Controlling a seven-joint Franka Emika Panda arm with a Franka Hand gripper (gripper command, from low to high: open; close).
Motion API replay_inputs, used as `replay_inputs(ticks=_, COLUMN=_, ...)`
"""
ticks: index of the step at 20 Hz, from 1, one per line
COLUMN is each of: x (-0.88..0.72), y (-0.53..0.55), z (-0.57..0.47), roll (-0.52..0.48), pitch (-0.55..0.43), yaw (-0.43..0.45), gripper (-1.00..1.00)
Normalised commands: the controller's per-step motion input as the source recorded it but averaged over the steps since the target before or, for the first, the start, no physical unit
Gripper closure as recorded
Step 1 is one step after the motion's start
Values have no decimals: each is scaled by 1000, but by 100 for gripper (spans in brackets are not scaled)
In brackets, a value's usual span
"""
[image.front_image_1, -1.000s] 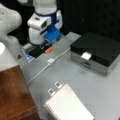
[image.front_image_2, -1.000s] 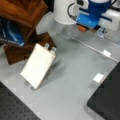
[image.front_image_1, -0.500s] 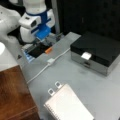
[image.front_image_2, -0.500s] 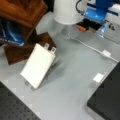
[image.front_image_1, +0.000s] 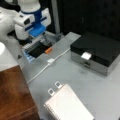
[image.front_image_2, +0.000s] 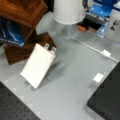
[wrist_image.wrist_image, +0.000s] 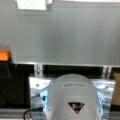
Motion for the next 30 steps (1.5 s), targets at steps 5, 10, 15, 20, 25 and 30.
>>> replay_inputs(ticks=5, x=-57, y=229, z=-192, roll=28, pitch=-127, yaw=-125, gripper=100)
replay_inputs(ticks=10, x=-37, y=125, z=-199, roll=-3, pitch=-128, yaw=-59, gripper=100)
replay_inputs(ticks=15, x=-54, y=76, z=-217, roll=-15, pitch=-132, yaw=0, gripper=100)
replay_inputs(ticks=20, x=-76, y=107, z=-235, roll=-39, pitch=-54, yaw=46, gripper=100)
replay_inputs(ticks=25, x=-74, y=146, z=-291, roll=10, pitch=-53, yaw=80, gripper=100)
replay_inputs(ticks=30, x=-130, y=127, z=-429, roll=46, pitch=-133, yaw=67, gripper=100)
